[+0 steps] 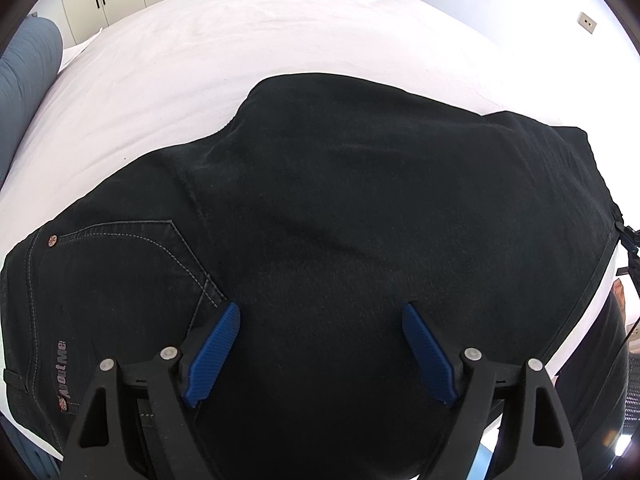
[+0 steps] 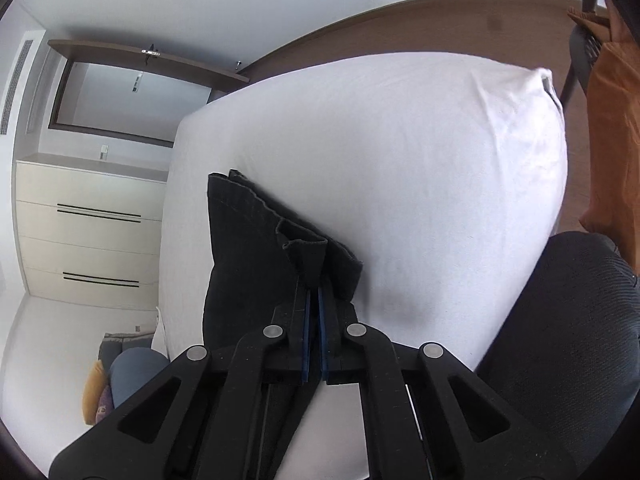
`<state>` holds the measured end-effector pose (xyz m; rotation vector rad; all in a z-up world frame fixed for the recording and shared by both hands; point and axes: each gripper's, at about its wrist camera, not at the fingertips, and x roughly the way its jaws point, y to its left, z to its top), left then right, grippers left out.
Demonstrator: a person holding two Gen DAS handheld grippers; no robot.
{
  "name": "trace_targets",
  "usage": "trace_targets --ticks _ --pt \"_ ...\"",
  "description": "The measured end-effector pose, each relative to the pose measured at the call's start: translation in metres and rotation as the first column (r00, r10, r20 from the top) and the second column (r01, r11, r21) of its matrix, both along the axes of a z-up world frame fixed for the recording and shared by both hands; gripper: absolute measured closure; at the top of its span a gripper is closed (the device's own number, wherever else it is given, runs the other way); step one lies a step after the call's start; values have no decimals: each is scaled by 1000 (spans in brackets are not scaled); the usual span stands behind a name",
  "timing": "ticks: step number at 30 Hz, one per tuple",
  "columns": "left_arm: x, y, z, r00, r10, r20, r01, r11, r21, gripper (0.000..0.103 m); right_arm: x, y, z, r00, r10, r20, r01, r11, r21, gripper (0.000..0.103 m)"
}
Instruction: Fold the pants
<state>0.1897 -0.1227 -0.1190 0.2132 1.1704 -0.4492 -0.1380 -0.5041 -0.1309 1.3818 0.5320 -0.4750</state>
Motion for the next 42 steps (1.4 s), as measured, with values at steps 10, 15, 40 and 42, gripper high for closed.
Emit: trace_targets --ticks 10,15,40,42 --pt "-10 19 -10 1000 -8 1 8 1000 -13 15 -29 -9 8 999 -45 7 45 999 0 95" --pt "-15 19 -15 1000 -6 8 6 1000 -16 13 -15 -7 45 998 40 43 -36 994 -103 92" --pt "-42 31 -24 999 -7 33 9 998 -55 9 32 8 52 940 96 -328 -159 972 -172 96" --pt "-41 31 -25 999 -6 36 8 998 -54 9 35 15 72 961 131 -243 -182 963 -198 96"
